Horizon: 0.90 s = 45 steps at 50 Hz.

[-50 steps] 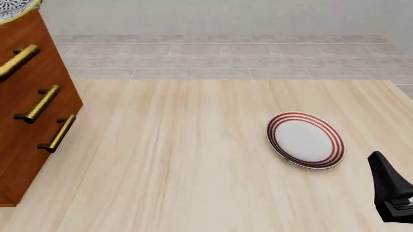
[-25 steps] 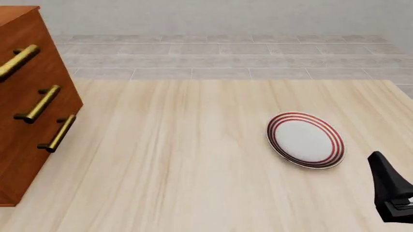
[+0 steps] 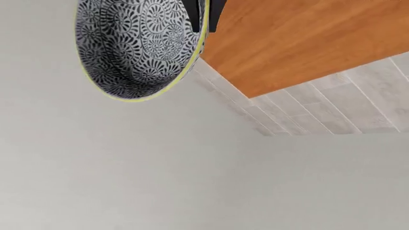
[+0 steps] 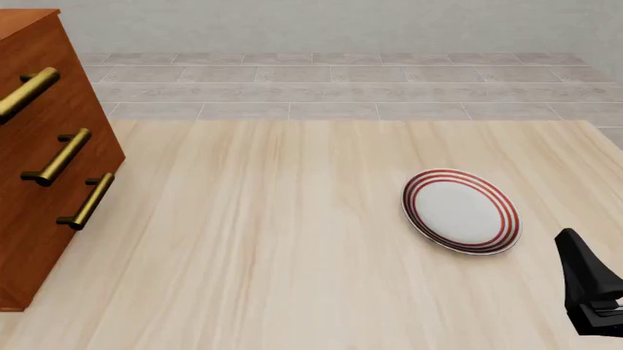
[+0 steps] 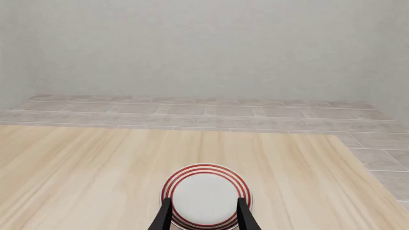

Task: Put the bowl on top of the cabinet.

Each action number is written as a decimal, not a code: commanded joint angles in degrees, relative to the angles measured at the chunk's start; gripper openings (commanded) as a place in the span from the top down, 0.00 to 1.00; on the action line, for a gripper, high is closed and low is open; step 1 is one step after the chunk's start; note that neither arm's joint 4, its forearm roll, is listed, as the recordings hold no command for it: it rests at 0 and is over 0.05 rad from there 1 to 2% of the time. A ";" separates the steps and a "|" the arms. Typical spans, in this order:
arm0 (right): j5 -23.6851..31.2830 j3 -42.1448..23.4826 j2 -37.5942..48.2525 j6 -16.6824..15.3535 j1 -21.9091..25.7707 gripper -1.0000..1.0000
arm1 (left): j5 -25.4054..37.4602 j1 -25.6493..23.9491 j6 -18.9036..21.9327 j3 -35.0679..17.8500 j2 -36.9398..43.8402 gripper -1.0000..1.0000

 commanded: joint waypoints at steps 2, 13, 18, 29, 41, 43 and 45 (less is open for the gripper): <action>0.15 -0.11 0.01 -0.14 0.02 0.00 | -2.88 4.93 2.08 1.42 4.01 1.00; 0.15 -0.11 0.01 -0.14 0.03 0.00 | -2.65 5.93 3.98 1.72 5.56 1.00; 0.15 -0.11 0.01 -0.14 0.03 0.00 | -1.96 5.42 4.88 1.46 5.44 1.00; 0.15 -0.11 0.01 -0.13 0.02 0.00 | -1.28 4.67 5.81 1.35 5.50 1.00; 0.14 -0.11 0.01 -0.13 0.01 0.00 | -1.29 4.42 6.75 0.97 6.71 1.00; 0.14 -0.11 0.01 -0.14 0.02 0.00 | -1.24 4.60 6.77 0.92 6.80 1.00; 0.14 -0.11 0.01 -0.14 0.04 0.00 | -1.24 4.43 6.83 1.07 6.84 1.00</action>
